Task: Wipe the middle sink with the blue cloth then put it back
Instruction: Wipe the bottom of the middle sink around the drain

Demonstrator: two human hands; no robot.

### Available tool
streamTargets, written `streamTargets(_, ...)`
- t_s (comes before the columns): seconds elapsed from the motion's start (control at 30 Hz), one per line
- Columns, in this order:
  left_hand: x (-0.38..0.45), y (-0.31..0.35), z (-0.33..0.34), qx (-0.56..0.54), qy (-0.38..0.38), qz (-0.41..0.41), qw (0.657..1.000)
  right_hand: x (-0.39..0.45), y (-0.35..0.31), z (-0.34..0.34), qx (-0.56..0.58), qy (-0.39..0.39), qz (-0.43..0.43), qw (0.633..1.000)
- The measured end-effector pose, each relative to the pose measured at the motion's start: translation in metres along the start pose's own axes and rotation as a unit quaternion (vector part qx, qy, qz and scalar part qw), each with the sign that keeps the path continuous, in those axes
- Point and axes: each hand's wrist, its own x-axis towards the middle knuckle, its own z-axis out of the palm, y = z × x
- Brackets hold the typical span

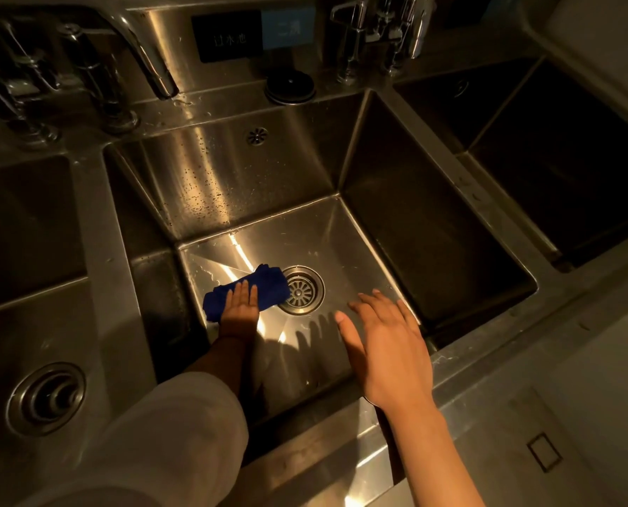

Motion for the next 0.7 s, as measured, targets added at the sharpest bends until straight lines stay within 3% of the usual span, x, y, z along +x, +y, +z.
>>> streamTargets(0.13,0.008,-0.002,0.009,-0.010,-0.072,-0.046,0.996,0.000,0.001,0.001,-0.009,0.003,-0.003,1.000)
streamTargets(0.27,0.014,0.001,0.016,-0.010,-0.048,-0.054,0.997,0.000,0.001,0.002,-0.006,0.008,-0.005,1.000)
streamTargets(0.4,0.013,0.004,0.016,-0.001,-0.085,-0.052,0.995,0.001,0.001,0.002,0.000,0.020,-0.003,1.000)
streamTargets(0.5,0.010,0.002,0.013,-0.036,0.015,-0.027,0.999,0.000,0.000,0.002,0.007,0.024,-0.006,1.000)
streamTargets(0.6,-0.003,0.006,0.013,-0.021,0.054,0.024,0.998,0.000,0.000,0.001,0.007,0.020,-0.002,1.000)
streamTargets(0.7,-0.013,0.009,0.012,-0.046,-0.038,0.010,0.998,0.000,-0.001,-0.001,0.001,0.009,-0.001,1.000)
